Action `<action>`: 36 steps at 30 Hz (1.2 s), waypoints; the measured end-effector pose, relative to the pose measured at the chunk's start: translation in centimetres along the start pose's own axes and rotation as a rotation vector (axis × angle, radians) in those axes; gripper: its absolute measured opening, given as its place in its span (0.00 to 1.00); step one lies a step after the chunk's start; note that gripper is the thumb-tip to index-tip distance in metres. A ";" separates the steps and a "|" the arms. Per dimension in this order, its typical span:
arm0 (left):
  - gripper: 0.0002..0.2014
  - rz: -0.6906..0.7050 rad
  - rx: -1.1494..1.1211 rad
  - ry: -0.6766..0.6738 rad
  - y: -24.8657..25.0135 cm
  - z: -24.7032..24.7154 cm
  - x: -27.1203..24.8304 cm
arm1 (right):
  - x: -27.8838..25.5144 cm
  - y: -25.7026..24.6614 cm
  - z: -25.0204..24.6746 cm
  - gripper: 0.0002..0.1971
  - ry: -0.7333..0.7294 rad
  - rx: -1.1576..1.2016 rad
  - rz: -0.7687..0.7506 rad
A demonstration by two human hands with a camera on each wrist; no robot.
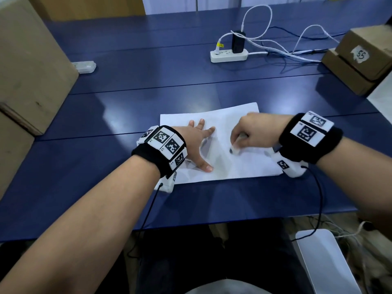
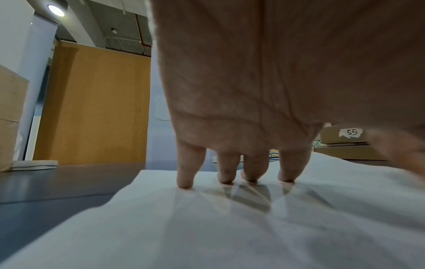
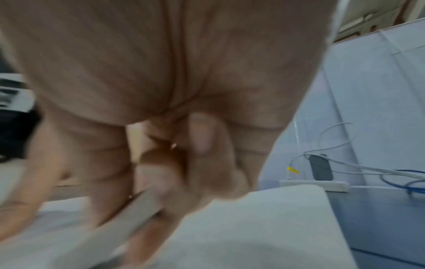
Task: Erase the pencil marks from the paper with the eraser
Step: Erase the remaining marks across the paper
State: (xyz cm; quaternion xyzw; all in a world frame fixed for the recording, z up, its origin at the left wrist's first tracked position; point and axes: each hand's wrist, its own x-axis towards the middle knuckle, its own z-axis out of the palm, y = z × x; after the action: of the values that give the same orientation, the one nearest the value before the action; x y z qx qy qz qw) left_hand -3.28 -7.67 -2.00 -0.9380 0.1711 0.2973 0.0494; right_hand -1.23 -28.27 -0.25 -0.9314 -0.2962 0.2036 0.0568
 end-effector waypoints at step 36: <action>0.66 0.012 -0.003 0.013 -0.2 0.2 0.3 | -1.7 0.3 0.1 0.04 -0.108 0.155 -0.064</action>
State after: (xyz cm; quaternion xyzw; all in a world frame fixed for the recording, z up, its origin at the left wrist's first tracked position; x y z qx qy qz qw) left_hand -3.09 -7.54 -2.36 -0.9390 0.1766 0.2917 0.0450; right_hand -2.38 -29.44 0.13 -0.9020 -0.3117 0.2739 0.1193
